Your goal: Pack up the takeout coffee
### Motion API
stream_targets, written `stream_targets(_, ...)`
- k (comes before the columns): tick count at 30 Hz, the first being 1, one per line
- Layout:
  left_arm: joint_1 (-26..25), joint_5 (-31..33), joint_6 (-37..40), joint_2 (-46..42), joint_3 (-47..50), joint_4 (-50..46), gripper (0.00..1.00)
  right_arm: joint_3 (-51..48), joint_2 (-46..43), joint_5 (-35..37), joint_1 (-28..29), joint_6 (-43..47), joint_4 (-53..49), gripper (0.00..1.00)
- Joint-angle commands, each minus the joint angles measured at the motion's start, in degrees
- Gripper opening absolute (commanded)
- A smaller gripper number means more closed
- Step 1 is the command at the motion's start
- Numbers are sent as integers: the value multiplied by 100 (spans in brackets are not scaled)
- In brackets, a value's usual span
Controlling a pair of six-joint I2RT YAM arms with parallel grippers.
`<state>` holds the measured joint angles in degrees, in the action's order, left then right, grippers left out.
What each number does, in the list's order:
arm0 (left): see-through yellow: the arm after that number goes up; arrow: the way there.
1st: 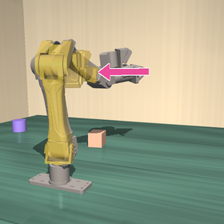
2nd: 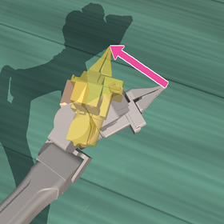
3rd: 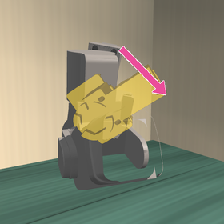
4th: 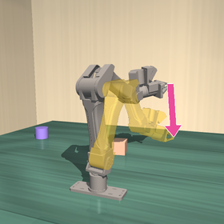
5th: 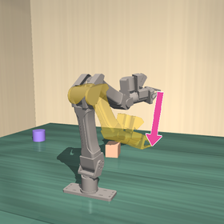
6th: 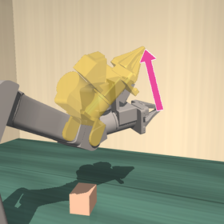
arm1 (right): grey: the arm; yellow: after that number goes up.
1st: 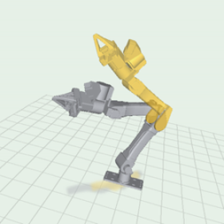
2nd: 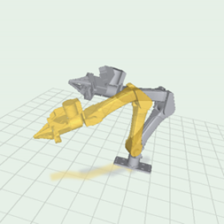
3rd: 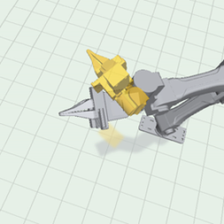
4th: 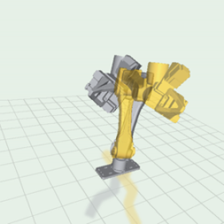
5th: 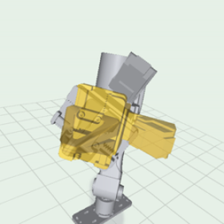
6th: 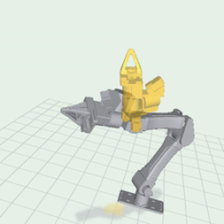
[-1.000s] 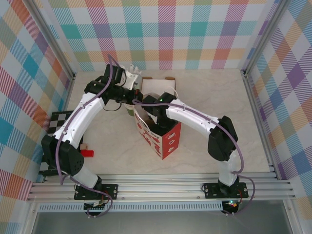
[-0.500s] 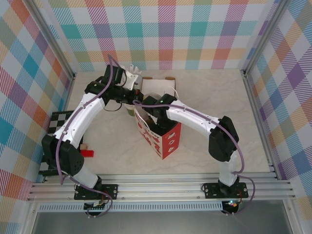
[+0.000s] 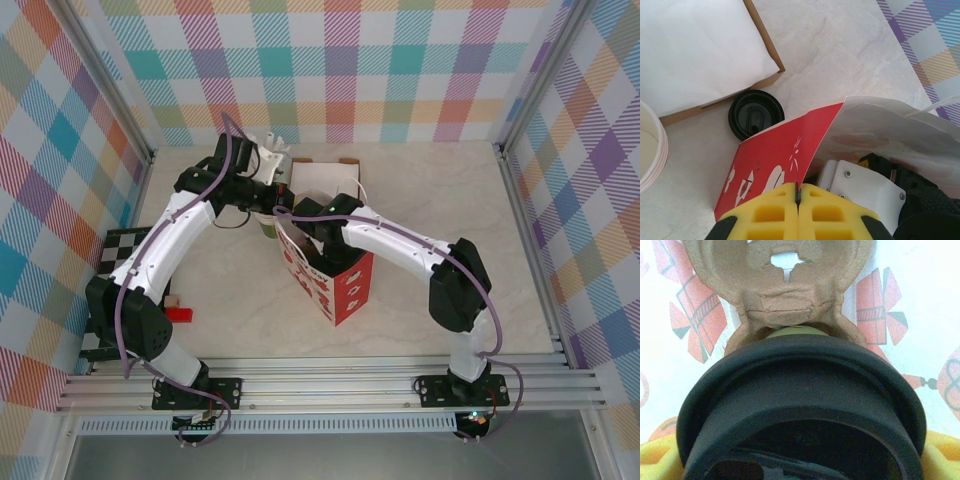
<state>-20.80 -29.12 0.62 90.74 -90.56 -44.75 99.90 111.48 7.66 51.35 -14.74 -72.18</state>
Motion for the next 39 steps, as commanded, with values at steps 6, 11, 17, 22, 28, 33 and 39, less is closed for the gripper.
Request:
stream_targets(6,31,-146,-69,23,61,-34,0,-32,-187,104,-28,-64,76,34)
stream_targets(11,31,-146,-62,41,63,-51,0,-58,-188,98,-25,-54,98,33)
stream_targets(17,32,-163,-62,49,49,-60,0,-135,-173,69,-29,-54,150,33)
stream_targets(22,32,-164,-62,49,55,-68,0,-240,-145,51,-27,-45,225,33)
stream_targets(28,32,-164,-62,65,48,-78,0,-337,-126,27,-29,-55,301,33)
stream_targets(33,32,-164,-57,67,45,-91,0,-408,-124,8,-29,-46,345,32)
stream_targets(39,32,-164,-43,67,43,-96,0,-496,-100,-7,-28,-29,414,32)
